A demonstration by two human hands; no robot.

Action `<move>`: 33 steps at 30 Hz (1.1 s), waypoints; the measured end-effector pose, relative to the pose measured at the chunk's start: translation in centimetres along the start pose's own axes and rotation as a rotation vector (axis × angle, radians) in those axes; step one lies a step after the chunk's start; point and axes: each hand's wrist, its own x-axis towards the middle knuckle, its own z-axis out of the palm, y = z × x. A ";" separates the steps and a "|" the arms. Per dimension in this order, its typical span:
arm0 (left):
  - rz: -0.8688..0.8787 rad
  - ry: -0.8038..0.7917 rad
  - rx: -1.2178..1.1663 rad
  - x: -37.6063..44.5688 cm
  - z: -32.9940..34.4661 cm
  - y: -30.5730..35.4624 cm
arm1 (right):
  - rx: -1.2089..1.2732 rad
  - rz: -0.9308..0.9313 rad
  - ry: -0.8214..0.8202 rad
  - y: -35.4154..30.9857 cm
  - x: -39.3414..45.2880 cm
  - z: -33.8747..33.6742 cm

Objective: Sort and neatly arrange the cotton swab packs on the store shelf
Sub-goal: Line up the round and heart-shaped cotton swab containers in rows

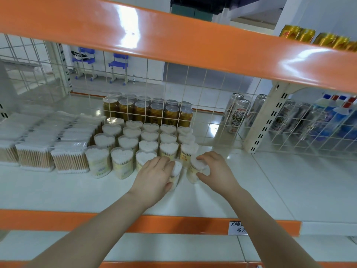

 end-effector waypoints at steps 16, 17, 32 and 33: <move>-0.119 0.037 0.045 0.9 1.5 0.8 | 0.089 0.007 0.137 -0.6 0.5 1.5; -0.117 0.036 0.040 1.0 1.5 0.7 | 0.092 -0.002 0.139 -0.7 0.6 1.6; -0.102 0.001 0.042 2.2 1.9 -0.4 | 0.093 -0.061 0.157 -1.2 1.3 2.4; -0.101 0.001 0.043 2.2 1.9 -0.4 | 0.089 -0.062 0.157 -1.2 1.3 2.4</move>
